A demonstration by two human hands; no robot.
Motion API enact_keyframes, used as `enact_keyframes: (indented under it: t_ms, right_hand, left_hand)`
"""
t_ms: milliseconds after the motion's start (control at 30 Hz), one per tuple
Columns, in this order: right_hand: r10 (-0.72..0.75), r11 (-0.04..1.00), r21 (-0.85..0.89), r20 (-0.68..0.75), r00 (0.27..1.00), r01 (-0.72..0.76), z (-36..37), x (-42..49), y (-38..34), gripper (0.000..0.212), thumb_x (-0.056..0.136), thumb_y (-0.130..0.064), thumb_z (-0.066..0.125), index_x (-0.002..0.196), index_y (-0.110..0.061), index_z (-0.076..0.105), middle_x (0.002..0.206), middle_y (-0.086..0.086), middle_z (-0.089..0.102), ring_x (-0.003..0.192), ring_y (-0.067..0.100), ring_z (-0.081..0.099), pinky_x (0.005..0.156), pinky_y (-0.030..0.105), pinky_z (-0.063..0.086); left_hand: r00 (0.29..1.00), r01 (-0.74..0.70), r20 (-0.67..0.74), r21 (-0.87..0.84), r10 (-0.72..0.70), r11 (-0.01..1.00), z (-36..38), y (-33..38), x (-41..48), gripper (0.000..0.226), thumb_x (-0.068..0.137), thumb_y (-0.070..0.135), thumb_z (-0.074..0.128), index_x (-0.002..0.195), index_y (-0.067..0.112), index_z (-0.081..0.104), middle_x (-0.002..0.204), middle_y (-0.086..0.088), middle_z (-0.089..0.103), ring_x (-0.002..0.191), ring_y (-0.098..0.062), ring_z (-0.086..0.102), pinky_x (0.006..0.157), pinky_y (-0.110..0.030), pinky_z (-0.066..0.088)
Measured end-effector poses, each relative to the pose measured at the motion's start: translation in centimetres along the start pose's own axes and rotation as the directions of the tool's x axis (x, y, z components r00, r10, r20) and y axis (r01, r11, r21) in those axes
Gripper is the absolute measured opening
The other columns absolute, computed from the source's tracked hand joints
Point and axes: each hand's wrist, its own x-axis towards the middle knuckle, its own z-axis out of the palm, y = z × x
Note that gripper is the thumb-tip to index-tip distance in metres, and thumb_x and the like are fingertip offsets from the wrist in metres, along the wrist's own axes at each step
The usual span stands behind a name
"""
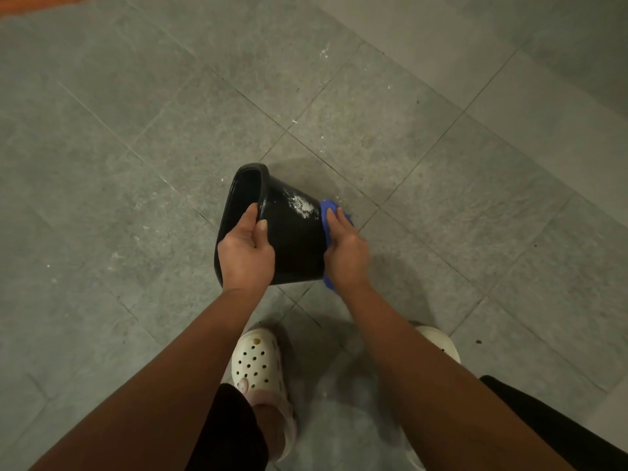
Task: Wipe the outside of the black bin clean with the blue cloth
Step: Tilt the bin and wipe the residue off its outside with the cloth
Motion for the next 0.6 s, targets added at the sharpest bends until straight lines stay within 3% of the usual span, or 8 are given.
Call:
enact_keyframes:
  t_ms: [133, 300, 400, 600]
  right_hand:
    - [0.187, 0.982, -0.015, 0.023, 0.982, -0.187, 0.4, -0.9, 0.4, 0.063, 0.085, 0.006, 0.043, 0.144, -0.012, 0.028, 0.150, 0.013, 0.029, 0.134, 0.031, 0.034, 0.112, 0.037, 0.029]
    - [0.080, 0.997, 0.024, -0.094, 0.992, -0.078, 1.3, -2.8, -0.6, 0.052, 0.084, 0.003, 0.053, 0.134, -0.011, 0.045, 0.140, 0.012, 0.047, 0.126, 0.032, 0.042, 0.107, 0.033, 0.031]
    - [0.040, 0.992, 0.124, -0.081, 0.996, -0.030, 0.2, -1.5, 0.4, 0.045, 0.085, 0.007, 0.052, 0.127, -0.008, 0.053, 0.135, 0.014, 0.052, 0.125, 0.029, 0.046, 0.107, 0.025, 0.027]
    - [0.192, 0.978, 0.089, -0.045, 0.980, -0.187, 0.7, -1.6, 1.0, 0.045, 0.096, -0.007, 0.041, 0.140, -0.014, 0.036, 0.148, 0.011, 0.034, 0.136, 0.028, 0.030, 0.112, 0.032, 0.021]
  left_hand:
    - [1.000, 0.003, 0.008, -0.020, -0.003, 1.000, 0.1, 0.2, 0.0, 0.038, 0.098, 0.020, 0.047, 0.136, 0.020, 0.050, 0.103, 0.015, 0.053, 0.099, 0.001, 0.049, 0.095, -0.021, 0.035]
    - [1.000, 0.015, -0.005, 0.003, -0.015, 1.000, -0.2, -0.2, 0.4, 0.038, 0.098, 0.022, 0.047, 0.136, 0.020, 0.050, 0.115, 0.004, 0.061, 0.102, -0.003, 0.049, 0.094, -0.022, 0.035]
    - [0.999, 0.050, -0.002, -0.022, -0.050, 0.999, -0.3, -0.2, 0.6, 0.038, 0.098, 0.023, 0.048, 0.136, 0.021, 0.050, 0.119, 0.002, 0.061, 0.103, -0.002, 0.047, 0.094, -0.020, 0.033]
    - [0.997, 0.077, -0.014, -0.055, -0.078, 0.995, -0.4, 0.1, 0.6, 0.038, 0.098, 0.022, 0.048, 0.136, 0.018, 0.050, 0.130, 0.000, 0.059, 0.113, -0.003, 0.047, 0.098, -0.020, 0.033]
